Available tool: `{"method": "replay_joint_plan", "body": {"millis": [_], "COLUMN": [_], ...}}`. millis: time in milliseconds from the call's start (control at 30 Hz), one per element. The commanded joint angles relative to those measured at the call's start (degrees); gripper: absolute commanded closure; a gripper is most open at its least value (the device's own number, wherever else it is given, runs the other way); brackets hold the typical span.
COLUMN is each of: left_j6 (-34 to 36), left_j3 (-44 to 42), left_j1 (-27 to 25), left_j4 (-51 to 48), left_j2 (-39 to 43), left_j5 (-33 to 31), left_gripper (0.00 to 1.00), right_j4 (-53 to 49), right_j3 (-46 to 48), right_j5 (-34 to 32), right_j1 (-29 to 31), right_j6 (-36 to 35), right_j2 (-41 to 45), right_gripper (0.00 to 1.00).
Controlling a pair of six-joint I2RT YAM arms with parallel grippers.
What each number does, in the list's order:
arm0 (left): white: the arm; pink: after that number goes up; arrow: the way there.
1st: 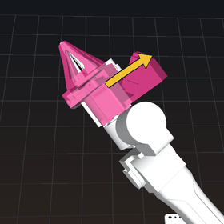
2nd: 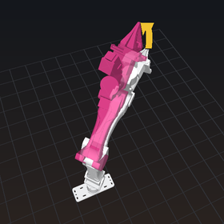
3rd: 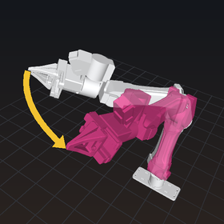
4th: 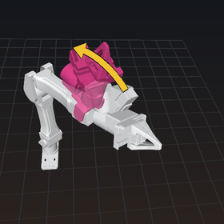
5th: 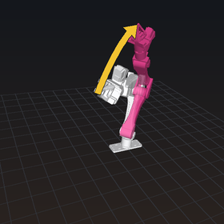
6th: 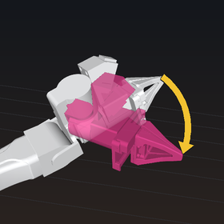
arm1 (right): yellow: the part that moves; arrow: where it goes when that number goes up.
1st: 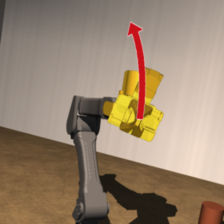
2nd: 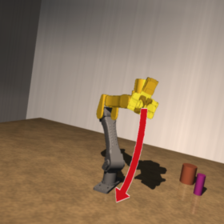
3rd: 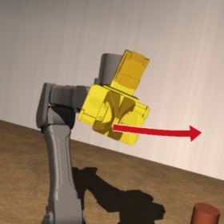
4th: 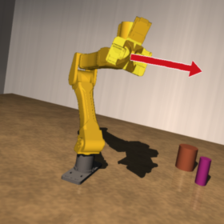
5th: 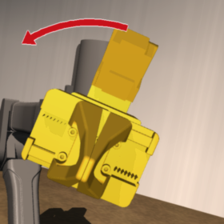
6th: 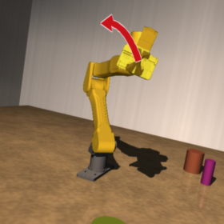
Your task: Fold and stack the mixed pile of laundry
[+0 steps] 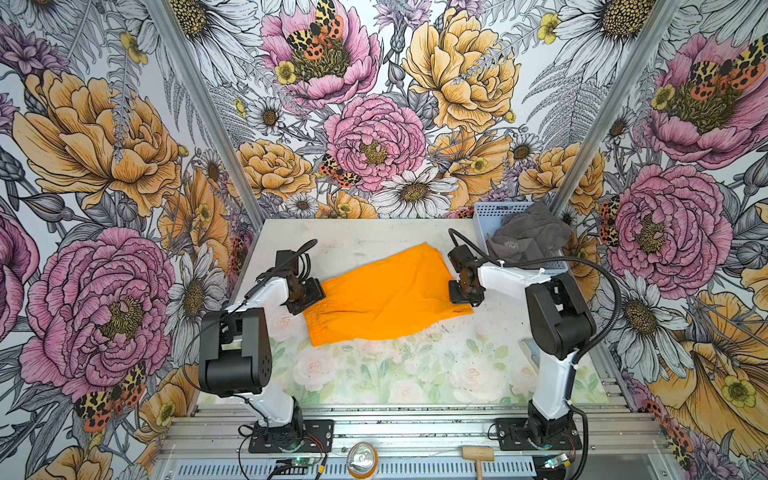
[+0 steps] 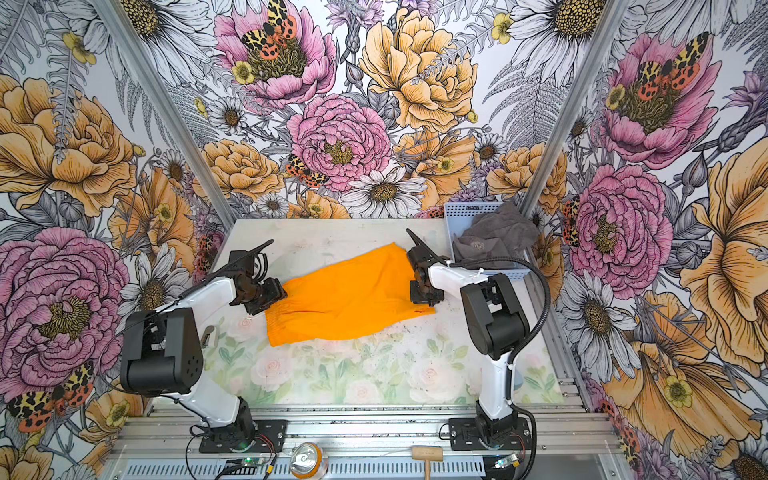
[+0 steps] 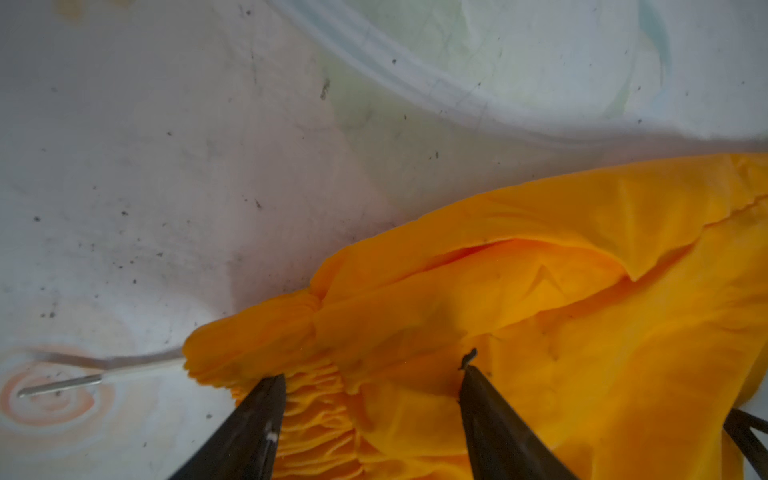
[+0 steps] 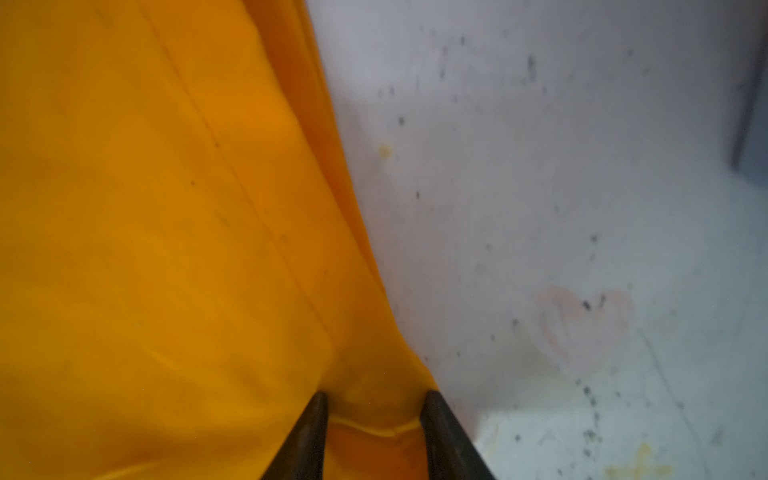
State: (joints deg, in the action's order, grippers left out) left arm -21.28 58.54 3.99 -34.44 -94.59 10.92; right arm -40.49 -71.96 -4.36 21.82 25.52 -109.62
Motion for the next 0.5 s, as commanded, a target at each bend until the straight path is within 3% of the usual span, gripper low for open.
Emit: {"method": "replay_joint_plan", "body": {"millis": [0, 233, 467], "left_j6": [2.34, 1.23, -0.29], "left_j3": [1.91, 3.33, 0.79], "left_j1": [0.05, -1.21, -4.80], "left_j4": [0.62, -0.79, -3.21], "left_j2": [-0.94, 6.83, 12.43], "left_j5": [-0.69, -2.02, -1.00], "left_gripper": [0.32, 0.27, 0.25], "right_j4": [-4.00, -7.07, -5.25], "right_j3": [5.24, 1.45, -1.43], "right_j5": [-1.42, -1.69, 2.10], "right_j1": [0.68, 0.53, 0.59], "right_j6": [3.10, 3.32, 2.88], "right_j2": [3.58, 12.06, 7.54], "right_gripper": [0.60, 0.54, 0.55]}}
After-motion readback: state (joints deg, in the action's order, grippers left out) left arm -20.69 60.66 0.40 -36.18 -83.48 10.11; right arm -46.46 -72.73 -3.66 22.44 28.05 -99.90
